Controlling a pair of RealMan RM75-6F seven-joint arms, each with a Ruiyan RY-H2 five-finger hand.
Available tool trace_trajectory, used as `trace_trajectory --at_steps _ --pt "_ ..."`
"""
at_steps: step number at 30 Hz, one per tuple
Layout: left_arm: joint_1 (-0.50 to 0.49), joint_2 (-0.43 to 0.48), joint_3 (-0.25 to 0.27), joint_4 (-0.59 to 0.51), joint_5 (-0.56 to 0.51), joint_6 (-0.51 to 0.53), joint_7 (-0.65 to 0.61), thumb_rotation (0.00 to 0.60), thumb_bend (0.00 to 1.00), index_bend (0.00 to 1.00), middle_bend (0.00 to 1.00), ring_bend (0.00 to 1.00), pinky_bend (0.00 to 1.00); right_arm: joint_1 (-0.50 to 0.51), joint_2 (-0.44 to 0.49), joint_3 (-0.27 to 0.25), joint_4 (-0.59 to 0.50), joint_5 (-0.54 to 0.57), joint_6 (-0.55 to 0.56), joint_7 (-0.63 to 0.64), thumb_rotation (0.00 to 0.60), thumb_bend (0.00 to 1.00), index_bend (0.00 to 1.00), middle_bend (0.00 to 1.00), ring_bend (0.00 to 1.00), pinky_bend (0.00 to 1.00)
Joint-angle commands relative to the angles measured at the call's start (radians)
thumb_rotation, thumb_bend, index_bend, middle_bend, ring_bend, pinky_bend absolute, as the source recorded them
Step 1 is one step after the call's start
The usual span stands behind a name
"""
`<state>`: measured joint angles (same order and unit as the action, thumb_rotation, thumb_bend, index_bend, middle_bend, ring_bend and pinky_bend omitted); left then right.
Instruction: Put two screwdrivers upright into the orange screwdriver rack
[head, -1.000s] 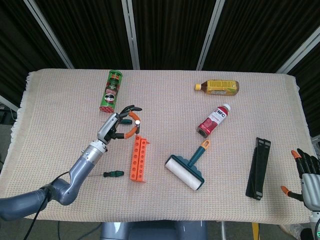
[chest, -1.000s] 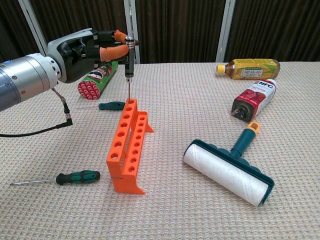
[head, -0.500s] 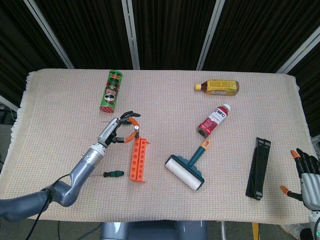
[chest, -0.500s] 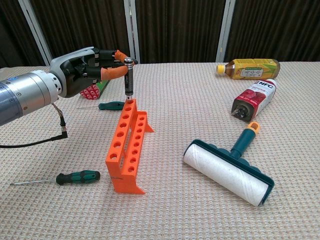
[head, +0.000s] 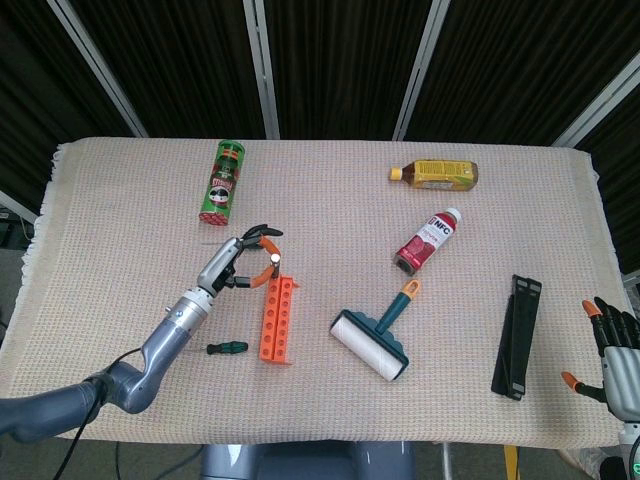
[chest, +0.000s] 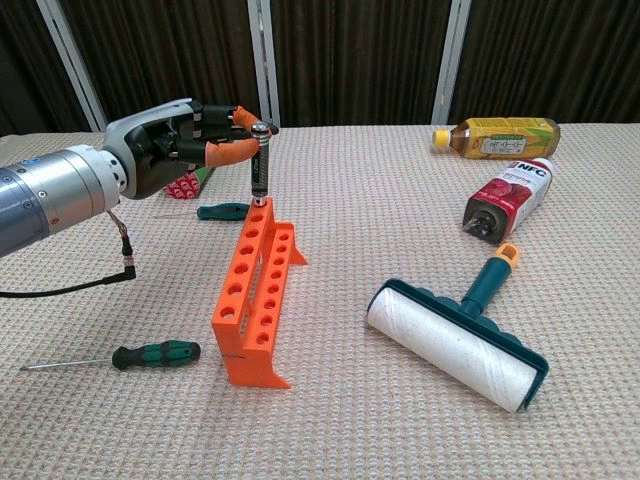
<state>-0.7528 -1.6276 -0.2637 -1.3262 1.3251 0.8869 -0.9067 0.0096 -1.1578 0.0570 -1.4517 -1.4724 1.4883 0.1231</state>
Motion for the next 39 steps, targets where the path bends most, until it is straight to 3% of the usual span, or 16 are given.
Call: trace_trajectory --at_steps 1,39 --pt "0.000 0.000 -0.001 -0.001 -0.001 -0.001 0.001 0.600 0.50 0.59 0.17 0.00 0.03 0.000 0.000 0.000 0.001 0.001 -0.001 0.001 0.600 0.00 0.00 0.00 0.00 0.00" --pt "-0.002 -0.018 0.007 0.020 -0.017 -0.039 0.036 0.600 0.50 0.59 0.17 0.00 0.03 0.000 -0.002 0.001 0.005 0.002 -0.003 0.004 0.600 0.00 0.00 0.00 0.00 0.00"
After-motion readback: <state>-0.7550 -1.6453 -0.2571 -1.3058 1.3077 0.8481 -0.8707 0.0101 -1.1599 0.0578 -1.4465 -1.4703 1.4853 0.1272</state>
